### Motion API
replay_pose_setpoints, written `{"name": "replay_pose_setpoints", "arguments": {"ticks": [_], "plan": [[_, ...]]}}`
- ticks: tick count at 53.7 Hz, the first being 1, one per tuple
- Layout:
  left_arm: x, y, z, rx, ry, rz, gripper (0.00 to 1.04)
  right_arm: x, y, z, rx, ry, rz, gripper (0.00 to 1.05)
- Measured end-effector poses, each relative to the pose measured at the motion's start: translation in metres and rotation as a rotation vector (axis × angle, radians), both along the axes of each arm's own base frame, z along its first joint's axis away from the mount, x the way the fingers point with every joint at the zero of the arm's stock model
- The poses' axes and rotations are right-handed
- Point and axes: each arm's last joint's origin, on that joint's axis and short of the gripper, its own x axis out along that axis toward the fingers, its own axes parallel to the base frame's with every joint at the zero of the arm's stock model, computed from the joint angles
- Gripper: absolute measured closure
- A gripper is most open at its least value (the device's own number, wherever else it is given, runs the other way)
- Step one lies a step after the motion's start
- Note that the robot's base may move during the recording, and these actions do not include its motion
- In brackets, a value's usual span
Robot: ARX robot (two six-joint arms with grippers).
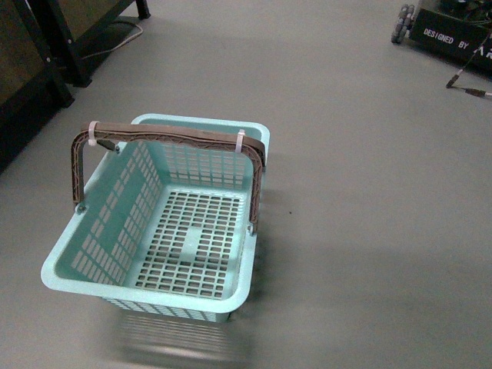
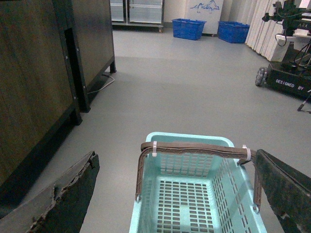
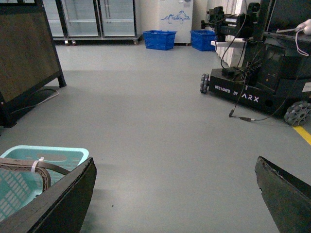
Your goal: Pick mango and avocado into basket
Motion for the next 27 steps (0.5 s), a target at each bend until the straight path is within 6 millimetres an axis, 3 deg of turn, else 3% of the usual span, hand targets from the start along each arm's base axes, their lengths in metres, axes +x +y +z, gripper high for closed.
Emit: {"name": "replay_pose_setpoints", "arguments": {"ticks": [27], "plan": [[0.0,0.0,0.0,0.0,0.0,0.0,0.07,0.0,0.0,0.0,0.0,0.0,0.0,0.08]]}}
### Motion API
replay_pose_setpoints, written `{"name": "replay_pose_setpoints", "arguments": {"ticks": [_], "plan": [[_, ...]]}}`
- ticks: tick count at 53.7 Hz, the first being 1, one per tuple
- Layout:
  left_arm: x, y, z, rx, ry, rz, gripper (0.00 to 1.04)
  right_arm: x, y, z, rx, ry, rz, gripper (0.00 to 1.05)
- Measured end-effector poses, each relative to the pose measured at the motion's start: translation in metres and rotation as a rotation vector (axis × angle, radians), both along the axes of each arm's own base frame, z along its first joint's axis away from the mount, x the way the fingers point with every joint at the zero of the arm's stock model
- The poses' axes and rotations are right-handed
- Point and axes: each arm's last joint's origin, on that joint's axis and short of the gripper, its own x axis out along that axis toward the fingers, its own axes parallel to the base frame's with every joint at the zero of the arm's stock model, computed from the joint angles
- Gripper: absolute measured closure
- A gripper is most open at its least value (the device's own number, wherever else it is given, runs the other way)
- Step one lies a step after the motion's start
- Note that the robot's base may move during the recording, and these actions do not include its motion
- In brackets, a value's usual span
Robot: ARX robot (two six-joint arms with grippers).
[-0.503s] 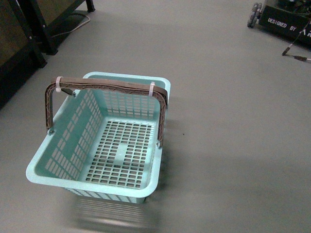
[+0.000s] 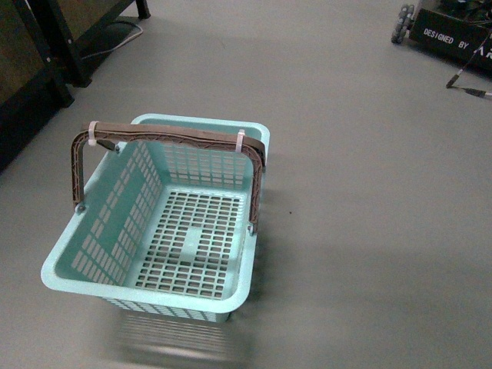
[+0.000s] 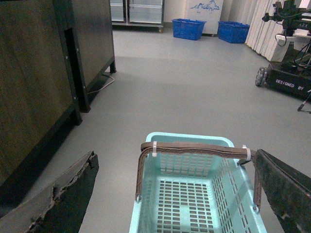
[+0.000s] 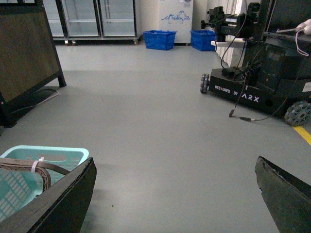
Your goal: Pick mango and avocado into basket
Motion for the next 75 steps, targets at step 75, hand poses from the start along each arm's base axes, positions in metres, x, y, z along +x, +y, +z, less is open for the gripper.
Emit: {"name": "replay_pose_setpoints", "arguments": {"ticks": [75], "plan": [[0.299,-0.077,-0.149,-1.139,0.521,0.086,0.07,0.0,0.0,0.0,0.0,0.0,0.0,0.08]]}}
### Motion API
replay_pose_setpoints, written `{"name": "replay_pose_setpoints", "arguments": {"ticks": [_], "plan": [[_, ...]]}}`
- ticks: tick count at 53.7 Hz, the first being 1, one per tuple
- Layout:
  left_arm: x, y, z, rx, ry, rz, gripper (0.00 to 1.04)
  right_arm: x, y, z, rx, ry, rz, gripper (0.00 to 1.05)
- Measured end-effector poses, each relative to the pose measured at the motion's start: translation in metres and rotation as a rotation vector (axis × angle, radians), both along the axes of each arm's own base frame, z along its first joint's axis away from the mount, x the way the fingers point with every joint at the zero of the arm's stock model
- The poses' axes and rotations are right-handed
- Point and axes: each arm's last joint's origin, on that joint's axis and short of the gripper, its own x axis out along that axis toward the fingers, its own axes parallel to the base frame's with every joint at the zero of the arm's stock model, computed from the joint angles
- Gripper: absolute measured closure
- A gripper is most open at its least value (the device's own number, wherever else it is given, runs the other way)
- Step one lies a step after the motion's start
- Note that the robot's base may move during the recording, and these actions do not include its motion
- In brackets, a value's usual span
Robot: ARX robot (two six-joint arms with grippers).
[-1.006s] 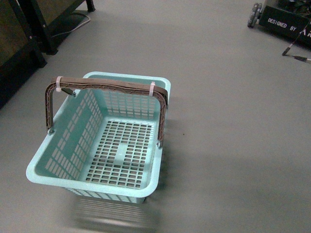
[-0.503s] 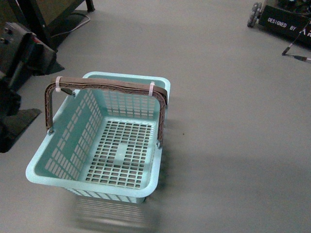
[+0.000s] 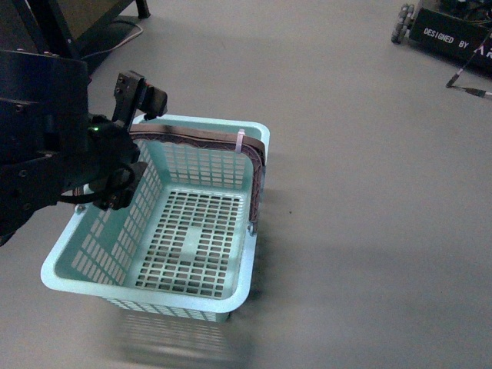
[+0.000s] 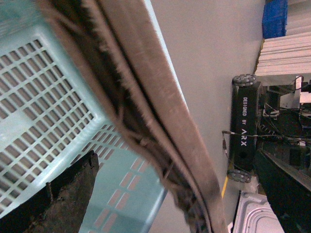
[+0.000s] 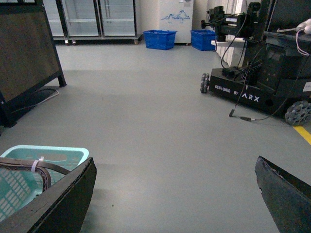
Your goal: Pick mango and avocado into basket
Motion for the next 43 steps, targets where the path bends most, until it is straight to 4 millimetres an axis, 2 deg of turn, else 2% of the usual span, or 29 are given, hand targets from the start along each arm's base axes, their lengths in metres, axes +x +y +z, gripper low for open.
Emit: {"name": "replay_pose_setpoints", "arguments": {"ticks": [6,11,14,20,28,29,33,38,40,43], "plan": [[0.021,-0.009,-0.006,-0.03,-0.044,-0.024,0.07,0.0,0.0,0.0,0.0,0.0,0.0,0.08],[0.03,-0.013,-0.007,-0.053,-0.075,-0.028,0.08,0.0,0.0,0.0,0.0,0.0,0.0,0.08],[0.032,-0.015,-0.007,-0.079,-0.099,-0.028,0.17,0.0,0.0,0.0,0.0,0.0,0.0,0.08],[0.027,-0.013,0.003,-0.22,-0.255,-0.063,0.43,0.0,0.0,0.0,0.0,0.0,0.0,0.08],[0.017,0.0,0.025,-0.271,-0.385,-0.045,0.67,0.0,0.0,0.0,0.0,0.0,0.0,0.08],[0.017,0.004,0.03,-0.282,-0.395,-0.034,0.75,0.0,0.0,0.0,0.0,0.0,0.0,0.08],[0.005,0.016,0.051,-0.358,-0.369,0.023,0.85,0.0,0.0,0.0,0.0,0.0,0.0,0.08],[-0.013,0.022,0.084,-0.35,-0.352,0.021,0.92,0.0,0.0,0.0,0.0,0.0,0.0,0.08],[-0.024,0.026,0.111,-0.322,-0.373,0.022,0.94,0.0,0.0,0.0,0.0,0.0,0.0,0.08],[-0.034,0.03,0.134,-0.308,-0.396,0.022,0.95,0.0,0.0,0.0,0.0,0.0,0.0,0.08]]}}
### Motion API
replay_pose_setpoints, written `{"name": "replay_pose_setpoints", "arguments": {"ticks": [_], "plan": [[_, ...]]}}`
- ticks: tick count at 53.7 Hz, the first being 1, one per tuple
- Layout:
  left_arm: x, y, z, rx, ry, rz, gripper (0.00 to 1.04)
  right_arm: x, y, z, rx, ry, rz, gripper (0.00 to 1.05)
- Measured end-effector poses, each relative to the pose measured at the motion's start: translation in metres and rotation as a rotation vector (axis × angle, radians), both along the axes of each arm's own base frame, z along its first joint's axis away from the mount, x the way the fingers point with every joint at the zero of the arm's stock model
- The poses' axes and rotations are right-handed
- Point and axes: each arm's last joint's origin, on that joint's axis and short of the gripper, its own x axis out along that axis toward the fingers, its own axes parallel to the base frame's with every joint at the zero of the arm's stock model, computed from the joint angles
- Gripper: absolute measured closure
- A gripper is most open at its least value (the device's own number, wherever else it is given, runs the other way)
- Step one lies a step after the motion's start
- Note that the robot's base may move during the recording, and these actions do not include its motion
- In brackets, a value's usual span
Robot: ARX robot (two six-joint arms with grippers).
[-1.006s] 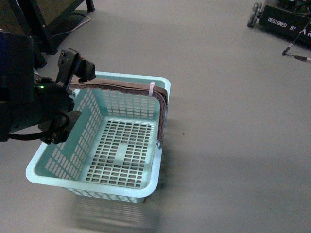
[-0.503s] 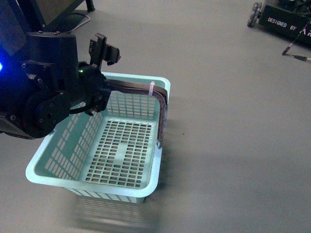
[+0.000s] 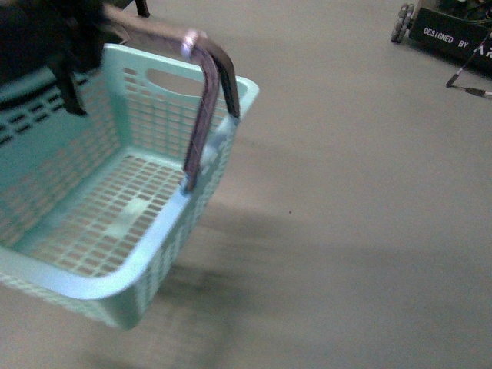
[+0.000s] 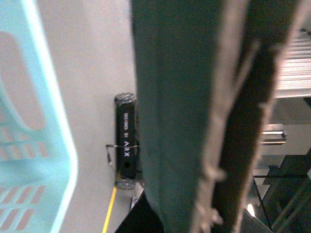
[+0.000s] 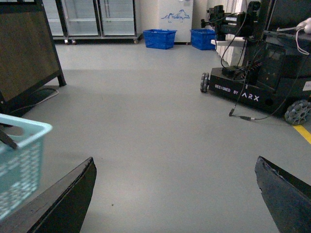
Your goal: Pick mango and avocado into basket
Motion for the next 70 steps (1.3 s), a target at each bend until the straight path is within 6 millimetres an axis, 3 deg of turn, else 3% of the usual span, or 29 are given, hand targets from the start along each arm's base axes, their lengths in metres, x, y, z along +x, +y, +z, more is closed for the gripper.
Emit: {"name": "replay_pose_setpoints", "arguments": {"ticks": [8,18,25,32,42,70], "plan": [[-0.05,0.015,0.063,0.002,-0.036,0.037,0.97,0.0,0.0,0.0,0.0,0.0,0.0,0.08],[-0.109,0.027,0.12,-0.016,-0.122,0.027,0.97,0.0,0.0,0.0,0.0,0.0,0.0,0.08],[-0.139,0.035,0.149,-0.013,-0.243,0.03,0.97,0.0,0.0,0.0,0.0,0.0,0.0,0.08],[-0.158,0.042,0.161,-0.015,-0.302,0.044,0.97,0.0,0.0,0.0,0.0,0.0,0.0,0.08],[-0.169,0.046,0.161,0.008,-0.263,0.053,0.97,0.0,0.0,0.0,0.0,0.0,0.0,0.08],[-0.17,0.047,0.155,0.042,-0.233,0.058,0.97,0.0,0.0,0.0,0.0,0.0,0.0,0.08]]}}
